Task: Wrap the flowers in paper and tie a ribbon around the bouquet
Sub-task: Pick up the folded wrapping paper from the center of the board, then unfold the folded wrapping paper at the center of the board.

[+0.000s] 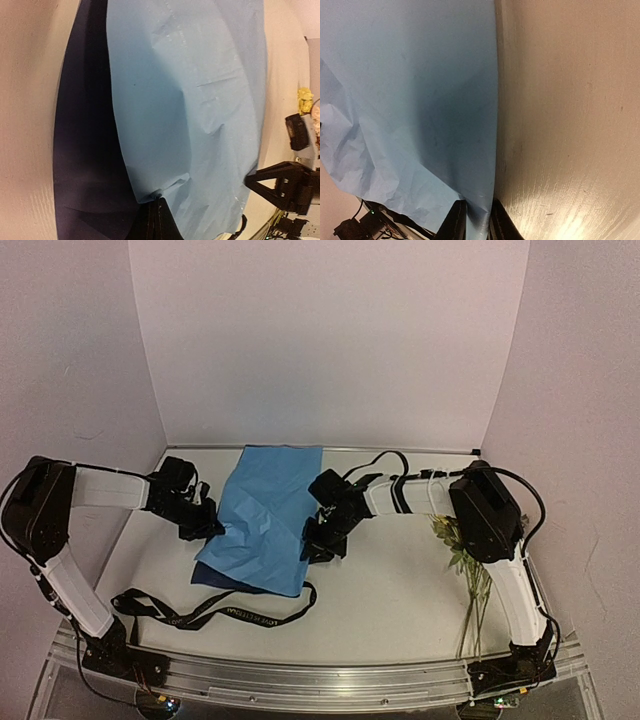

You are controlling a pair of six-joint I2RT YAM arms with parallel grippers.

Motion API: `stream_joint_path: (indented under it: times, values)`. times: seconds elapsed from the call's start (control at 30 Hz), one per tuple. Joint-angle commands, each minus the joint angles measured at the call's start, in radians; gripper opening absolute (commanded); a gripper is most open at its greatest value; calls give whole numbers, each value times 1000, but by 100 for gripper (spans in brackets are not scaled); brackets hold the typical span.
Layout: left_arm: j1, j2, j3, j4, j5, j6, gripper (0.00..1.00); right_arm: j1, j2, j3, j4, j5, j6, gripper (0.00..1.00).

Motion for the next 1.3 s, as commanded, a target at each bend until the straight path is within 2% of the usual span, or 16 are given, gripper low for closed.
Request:
stream_joint_path:
  times: [0.0, 0.1, 0.23, 0.33, 0.47, 0.57, 0.67, 0.83, 1.03, 1.17, 1.27]
  values:
    - [3, -123, 119, -17, 93, 38, 0, 22, 20, 54, 30, -14, 38, 17]
    - [-8, -156, 215, -73, 167, 71, 0, 39, 27, 87, 64, -35, 67, 25]
    - [-83, -128, 386, -196, 193, 141, 0, 39, -22, 63, 89, -38, 67, 48]
    - [-165, -70, 485, -288, 188, 188, 0, 23, -129, -65, 107, -2, 23, 63]
    - [-234, 16, 592, -376, 173, 245, 0, -30, -356, -340, 216, 66, 21, 73]
    - [-264, 83, 660, -405, 186, 267, 0, -79, -510, -515, 261, 106, 14, 76]
    - [-327, 166, 744, -436, 194, 294, 0, -119, -648, -620, 262, 141, -6, 79]
    - [-454, 318, 874, -449, 211, 306, 0, -200, -797, -696, 174, 180, -43, 82]
    - [-542, 473, 1032, -466, 236, 299, 0, -285, -858, -697, 22, 205, -95, 86]
    - [-576, 514, 1032, -462, 234, 286, 7, -310, -874, -684, -55, 221, -117, 89]
    - [-600, 504, 979, -427, 216, 275, 14, -316, -874, -680, -88, 222, -128, 90]
